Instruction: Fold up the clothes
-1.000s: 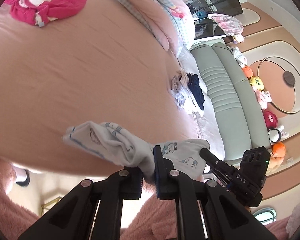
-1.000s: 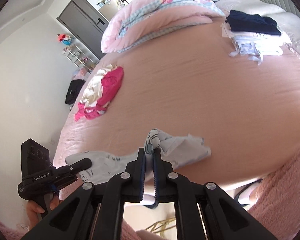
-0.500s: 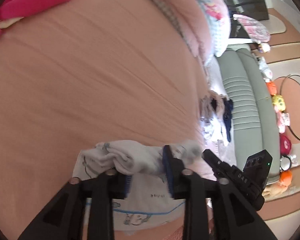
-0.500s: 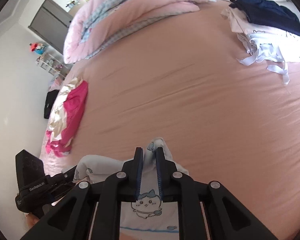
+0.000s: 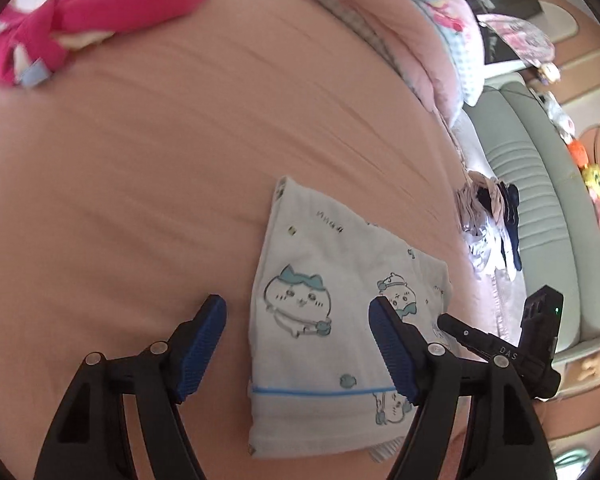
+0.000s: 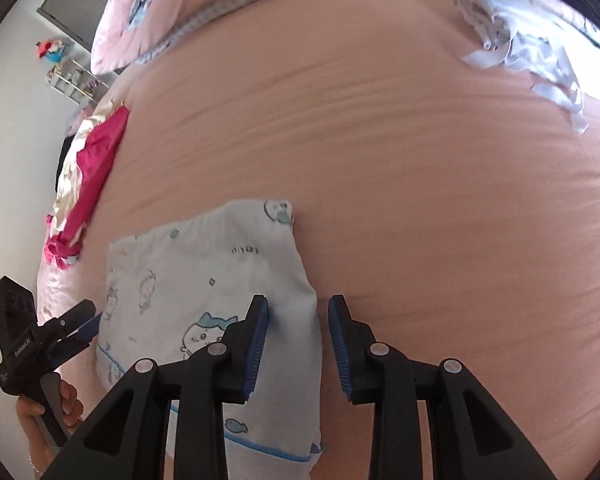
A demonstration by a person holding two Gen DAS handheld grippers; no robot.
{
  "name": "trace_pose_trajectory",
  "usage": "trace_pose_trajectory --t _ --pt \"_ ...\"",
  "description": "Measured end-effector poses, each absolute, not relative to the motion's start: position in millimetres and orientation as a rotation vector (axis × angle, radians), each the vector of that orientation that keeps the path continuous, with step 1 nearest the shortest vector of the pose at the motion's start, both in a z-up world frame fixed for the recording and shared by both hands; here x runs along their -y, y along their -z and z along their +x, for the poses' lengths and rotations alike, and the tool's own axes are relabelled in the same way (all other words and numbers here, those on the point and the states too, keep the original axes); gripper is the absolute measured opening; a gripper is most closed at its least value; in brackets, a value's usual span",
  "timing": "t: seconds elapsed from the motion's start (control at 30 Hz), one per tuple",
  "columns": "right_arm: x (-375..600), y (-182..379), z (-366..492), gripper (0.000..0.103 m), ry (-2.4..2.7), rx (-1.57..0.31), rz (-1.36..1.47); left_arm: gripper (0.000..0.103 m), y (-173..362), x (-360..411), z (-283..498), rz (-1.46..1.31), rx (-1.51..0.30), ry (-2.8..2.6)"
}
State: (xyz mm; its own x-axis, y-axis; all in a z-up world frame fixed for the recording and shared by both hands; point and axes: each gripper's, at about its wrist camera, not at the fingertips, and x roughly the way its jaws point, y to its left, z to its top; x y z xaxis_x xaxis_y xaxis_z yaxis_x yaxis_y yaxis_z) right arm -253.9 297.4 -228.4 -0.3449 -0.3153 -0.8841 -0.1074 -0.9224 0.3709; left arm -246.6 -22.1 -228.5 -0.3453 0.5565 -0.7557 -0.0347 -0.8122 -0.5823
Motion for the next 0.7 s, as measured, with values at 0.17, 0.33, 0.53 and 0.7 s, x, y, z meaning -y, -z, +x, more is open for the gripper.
trace_pose_trajectory --t 0.17,0.33,0.53,0.7 --pt "-281 230 -273 0.041 2.466 0.499 1.656 0.053 229 -5 -269 -1.488 0.612 -2.198" --pt "-273 223 -292 0.009 2.432 0.533 1.576 0.006 218 -21 -285 -1.477 0.490 -2.194" --pt "-284 212 -322 0.012 2.546 0.534 1.534 0.011 223 -6 -316 -1.509 0.521 -2.247" --pt "-304 223 -324 0.026 2.477 0.639 1.613 0.035 217 -8 -301 -1.509 0.381 -2.287"
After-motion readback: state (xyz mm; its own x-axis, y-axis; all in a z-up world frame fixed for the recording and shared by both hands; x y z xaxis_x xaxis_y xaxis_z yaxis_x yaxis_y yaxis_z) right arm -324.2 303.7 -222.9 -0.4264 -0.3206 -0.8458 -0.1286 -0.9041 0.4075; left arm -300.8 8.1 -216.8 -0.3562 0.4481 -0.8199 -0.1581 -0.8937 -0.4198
